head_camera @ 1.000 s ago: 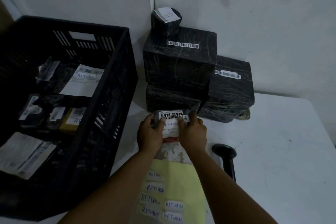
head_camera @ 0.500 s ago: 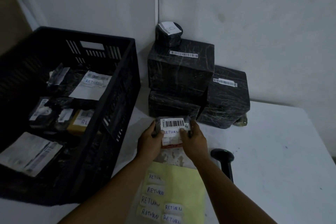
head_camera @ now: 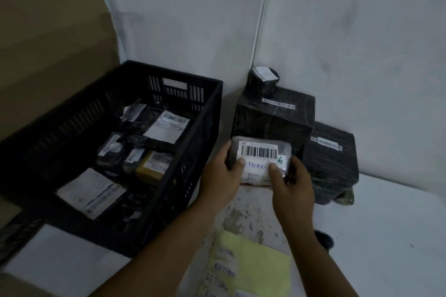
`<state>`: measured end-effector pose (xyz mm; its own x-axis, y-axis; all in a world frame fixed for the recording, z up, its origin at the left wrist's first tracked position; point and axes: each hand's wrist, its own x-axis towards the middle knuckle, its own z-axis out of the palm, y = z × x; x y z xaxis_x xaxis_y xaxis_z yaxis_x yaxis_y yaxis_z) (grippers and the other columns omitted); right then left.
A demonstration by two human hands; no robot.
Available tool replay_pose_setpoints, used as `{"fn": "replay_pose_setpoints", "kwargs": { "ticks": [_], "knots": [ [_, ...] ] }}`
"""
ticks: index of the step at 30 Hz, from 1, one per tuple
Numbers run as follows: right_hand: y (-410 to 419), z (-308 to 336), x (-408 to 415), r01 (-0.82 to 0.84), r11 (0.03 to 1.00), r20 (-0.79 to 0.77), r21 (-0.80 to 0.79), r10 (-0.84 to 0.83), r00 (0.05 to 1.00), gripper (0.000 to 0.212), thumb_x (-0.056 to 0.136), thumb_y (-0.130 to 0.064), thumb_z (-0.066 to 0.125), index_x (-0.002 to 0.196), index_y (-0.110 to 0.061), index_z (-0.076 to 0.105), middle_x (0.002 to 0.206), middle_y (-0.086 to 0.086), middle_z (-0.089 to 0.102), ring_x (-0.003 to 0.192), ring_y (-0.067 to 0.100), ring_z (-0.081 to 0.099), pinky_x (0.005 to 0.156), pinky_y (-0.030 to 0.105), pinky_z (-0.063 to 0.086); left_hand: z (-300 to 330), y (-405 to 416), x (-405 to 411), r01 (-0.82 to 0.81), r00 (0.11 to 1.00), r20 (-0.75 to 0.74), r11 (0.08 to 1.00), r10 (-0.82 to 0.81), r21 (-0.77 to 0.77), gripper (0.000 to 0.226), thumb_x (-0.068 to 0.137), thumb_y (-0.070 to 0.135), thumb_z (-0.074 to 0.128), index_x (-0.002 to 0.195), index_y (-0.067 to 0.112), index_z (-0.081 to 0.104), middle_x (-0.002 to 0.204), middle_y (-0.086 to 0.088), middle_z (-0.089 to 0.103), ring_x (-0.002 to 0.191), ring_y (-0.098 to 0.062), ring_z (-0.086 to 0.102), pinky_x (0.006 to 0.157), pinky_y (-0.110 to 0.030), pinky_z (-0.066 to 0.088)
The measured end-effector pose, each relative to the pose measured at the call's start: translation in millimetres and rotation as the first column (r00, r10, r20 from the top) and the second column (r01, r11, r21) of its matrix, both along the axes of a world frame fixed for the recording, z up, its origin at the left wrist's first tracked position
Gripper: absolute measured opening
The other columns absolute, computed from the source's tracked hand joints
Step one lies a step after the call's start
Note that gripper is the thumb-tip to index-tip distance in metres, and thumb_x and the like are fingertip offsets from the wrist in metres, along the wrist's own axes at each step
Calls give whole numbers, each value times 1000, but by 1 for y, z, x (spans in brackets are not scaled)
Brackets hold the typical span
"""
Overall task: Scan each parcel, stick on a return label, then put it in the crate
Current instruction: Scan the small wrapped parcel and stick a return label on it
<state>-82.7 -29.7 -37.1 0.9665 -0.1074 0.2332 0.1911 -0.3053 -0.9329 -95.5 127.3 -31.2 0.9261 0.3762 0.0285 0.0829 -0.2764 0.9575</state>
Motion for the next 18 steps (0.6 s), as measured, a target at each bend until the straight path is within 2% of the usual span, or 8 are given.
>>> {"fn": "replay_pose_setpoints", "kwargs": {
  "ticks": [2,3,6,8,10,14,16,18],
  "knots": [
    [12,26,2,-38,998,48,57,35,998,30,95,-43,64,123,-50,54,116,-14,67,104,3,66,82,31,59,29,13,-2,-14,996,86,1000,14,-3,44,95,32,60,137,40,48,111,25,61,92,16,60,72,-9,53],
    [19,39,2,-59,995,78,75,53,996,31,95,-42,64,122,-50,54,117,-13,67,105,4,66,84,34,60,43,21,-4,-22,993,118,1000,22,-6,43,94,32,61,134,42,49,110,25,62,94,15,61,70,-8,53],
    [42,70,6,-117,987,112,111,104,988,41,94,-41,66,133,-40,55,126,-8,63,112,8,64,91,39,58,79,49,-11,-69,982,172,997,73,-30,53,91,33,66,137,45,43,120,24,61,103,5,63,76,-16,57],
    [62,87,9,-154,981,88,114,144,986,55,93,-42,66,144,-32,49,133,-3,59,118,10,61,95,41,56,95,70,-18,-115,969,211,992,125,-56,67,90,30,69,145,44,35,116,28,59,98,12,63,73,-14,56],
    [86,100,11,-222,969,85,110,213,973,59,93,-42,66,147,-30,46,137,-2,58,120,11,60,97,41,55,106,94,-27,-158,957,234,985,171,-75,73,89,26,70,148,46,31,112,27,61,93,12,64,73,-19,58],
    [138,111,11,-354,935,63,-18,355,933,54,92,-46,66,141,-28,51,128,-4,64,111,8,64,93,37,57,115,153,-51,-243,957,157,970,242,-13,71,88,28,71,146,47,36,116,17,63,96,9,63,81,-20,56],
    [165,107,10,-393,910,14,-132,398,917,57,90,-51,66,139,-26,51,120,-5,67,104,10,66,88,35,58,113,183,-64,-267,962,75,963,263,39,63,87,32,71,142,45,44,120,13,63,102,1,62,86,-26,53],
    [187,100,9,-445,863,-57,-237,445,894,67,88,-56,65,144,-26,45,121,-4,67,104,13,66,87,35,57,108,209,-76,-276,960,-23,957,279,84,47,86,37,72,128,46,53,114,11,64,97,-3,63,82,-28,52]
  ]
}}
